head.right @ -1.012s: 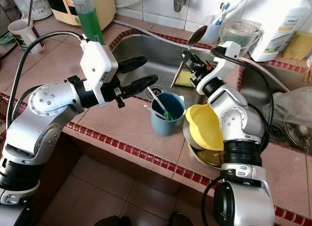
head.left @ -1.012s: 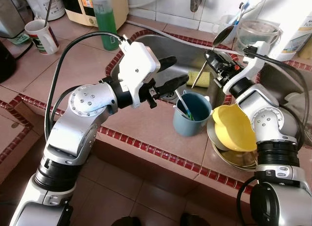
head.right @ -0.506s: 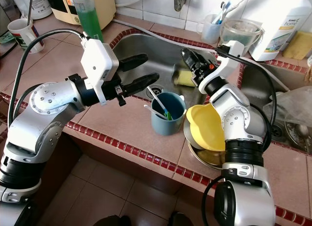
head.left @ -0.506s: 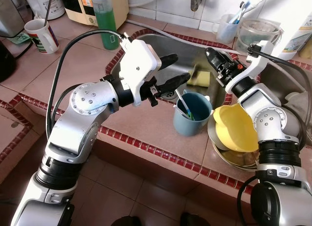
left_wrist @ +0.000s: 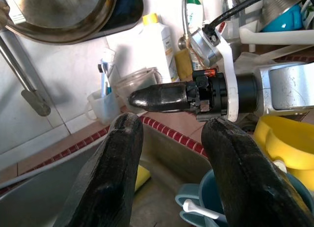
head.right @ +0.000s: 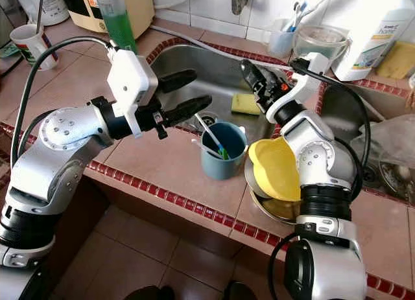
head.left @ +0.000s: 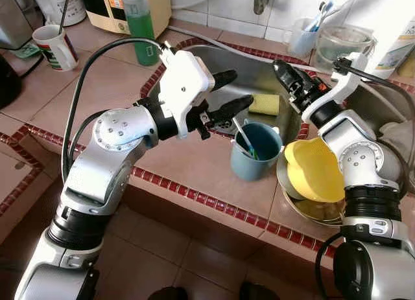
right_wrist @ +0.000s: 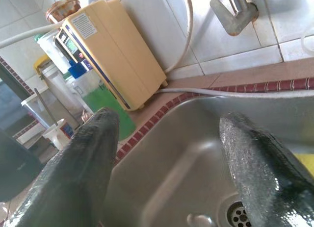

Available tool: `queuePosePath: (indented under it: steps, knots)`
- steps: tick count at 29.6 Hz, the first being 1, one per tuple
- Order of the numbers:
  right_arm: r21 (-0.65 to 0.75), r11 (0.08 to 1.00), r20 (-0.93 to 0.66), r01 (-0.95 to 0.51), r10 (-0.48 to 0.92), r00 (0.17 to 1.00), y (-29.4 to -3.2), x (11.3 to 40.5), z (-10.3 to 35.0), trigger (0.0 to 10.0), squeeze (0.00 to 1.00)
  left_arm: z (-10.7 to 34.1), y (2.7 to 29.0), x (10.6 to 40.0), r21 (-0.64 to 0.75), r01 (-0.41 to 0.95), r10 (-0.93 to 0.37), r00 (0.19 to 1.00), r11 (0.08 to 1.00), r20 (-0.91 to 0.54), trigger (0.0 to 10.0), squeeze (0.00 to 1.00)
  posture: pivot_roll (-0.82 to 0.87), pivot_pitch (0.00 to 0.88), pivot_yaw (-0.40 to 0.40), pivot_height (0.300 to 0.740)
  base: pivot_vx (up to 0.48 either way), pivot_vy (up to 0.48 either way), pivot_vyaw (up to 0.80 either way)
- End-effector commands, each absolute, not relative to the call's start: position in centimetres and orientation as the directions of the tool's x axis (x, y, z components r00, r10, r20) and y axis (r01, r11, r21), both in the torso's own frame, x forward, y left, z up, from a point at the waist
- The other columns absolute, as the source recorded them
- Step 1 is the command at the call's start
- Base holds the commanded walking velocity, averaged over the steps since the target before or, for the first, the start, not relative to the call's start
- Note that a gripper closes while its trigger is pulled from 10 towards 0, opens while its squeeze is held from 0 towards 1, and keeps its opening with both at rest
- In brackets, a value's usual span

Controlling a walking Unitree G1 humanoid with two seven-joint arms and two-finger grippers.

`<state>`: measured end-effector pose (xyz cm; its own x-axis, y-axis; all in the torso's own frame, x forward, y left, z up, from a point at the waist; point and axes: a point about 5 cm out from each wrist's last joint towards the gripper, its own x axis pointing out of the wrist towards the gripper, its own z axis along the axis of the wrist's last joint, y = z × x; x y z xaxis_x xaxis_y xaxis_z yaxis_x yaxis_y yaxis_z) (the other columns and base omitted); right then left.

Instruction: Kitchen organization

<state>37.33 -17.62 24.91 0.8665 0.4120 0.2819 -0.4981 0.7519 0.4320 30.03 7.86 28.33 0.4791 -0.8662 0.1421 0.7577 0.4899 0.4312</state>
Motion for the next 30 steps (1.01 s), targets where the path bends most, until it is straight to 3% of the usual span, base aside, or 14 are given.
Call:
queuePosePath:
  steps: [1, 6, 7, 8, 14, 19, 20, 23, 24, 26, 30]
  knots:
    - [0.4, 0.759, 0.331, -0.513, 0.402, 0.854, -18.0, 37.1, 26.3, 10.0, 1.0, 28.7, 8.1, 30.0, 0.44, 0.749, -0.863, 0.479, 0.496, 0.159, 10.0, 0.0, -0.06, 0.197, 0.022, 0.74, 0.0, 0.0, 0.0]
    - [0.366, 0.775, 0.343, -0.515, 0.402, 0.849, -18.0, 37.0, 26.6, 10.0, 0.96, 28.5, 8.3, 30.2, 0.428, 0.739, -0.849, 0.502, 0.52, 0.165, 10.0, 0.0, -0.06, 0.187, 0.021, 0.74, 0.0, 0.0, 0.0]
    - [0.354, 0.779, 0.347, -0.517, 0.404, 0.846, -17.9, 36.9, 26.7, 10.0, 0.19, 28.4, 8.4, 30.3, 0.418, 0.735, -0.841, 0.514, 0.533, 0.17, 10.0, 0.0, -0.07, 0.179, 0.02, 0.74, 0.0, 0.0, 0.0]
    - [0.323, 0.791, 0.355, -0.519, 0.407, 0.842, -17.9, 36.7, 26.9, 10.0, 0.0, 28.3, 8.6, 30.6, 0.405, 0.72, -0.821, 0.54, 0.563, 0.182, 10.0, 0.0, -0.07, 0.172, 0.018, 0.74, 0.0, 0.0, 0.0]
    - [0.218, 0.837, 0.398, -0.501, 0.393, 0.829, -17.6, 35.9, 27.5, 10.0, 0.0, 28.0, 9.5, 31.4, 0.369, 0.644, -0.737, 0.635, 0.67, 0.229, 10.0, 0.0, -0.07, 0.145, 0.011, 0.74, 0.0, 0.0, 0.0]
    - [0.1, 0.908, 0.461, -0.406, 0.319, 0.828, -17.3, 35.2, 27.9, 10.0, 0.0, 27.9, 10.3, 32.2, 0.31, 0.578, -0.653, 0.705, 0.755, 0.275, 10.0, 0.0, -0.07, 0.104, 0.008, 0.74, 0.0, 0.0, 0.0]
    - [0.057, 0.944, 0.484, -0.325, 0.259, 0.836, -17.3, 34.9, 27.8, 10.0, 0.0, 27.7, 11.0, 32.9, 0.245, 0.523, -0.577, 0.756, 0.816, 0.31, 10.0, 0.0, -0.08, 0.09, 0.007, 0.74, 0.0, 0.0, 0.0]
    - [-0.022, 0.974, 0.499, -0.226, 0.206, 0.842, -17.0, 34.5, 27.2, 10.0, 0.0, 27.4, 12.2, 33.7, 0.16, 0.434, -0.462, 0.819, 0.887, 0.341, 10.0, 0.0, -0.08, 0.071, 0.009, 0.74, 0.0, 0.0, 0.0]
    - [-0.022, 0.974, 0.499, -0.226, 0.206, 0.842, -17.0, 34.5, 27.2, 10.0, 0.0, 27.4, 12.2, 33.7, 0.16, 0.434, -0.462, 0.819, 0.887, 0.341, 10.0, 0.0, -0.08, 0.071, 0.009, 0.74, 0.0, 0.0, 0.0]
    - [-0.045, 0.99, 0.512, -0.137, 0.141, 0.848, -16.9, 34.2, 26.2, 10.0, 0.0, 26.7, 13.6, 34.4, 0.069, 0.313, -0.317, 0.88, 0.947, 0.354, 10.0, 0.0, -0.08, 0.057, 0.012, 0.74, 0.0, 0.0, 0.0]
    - [-0.022, 0.998, 0.526, -0.058, 0.061, 0.848, -17.3, 33.7, 25.5, 10.0, 0.0, 25.5, 15.0, 34.5, 0.016, 0.191, -0.185, 0.919, 0.981, 0.349, 10.0, 0.0, -0.09, 0.048, 0.02, 0.74, 0.0, 0.0, 0.0]
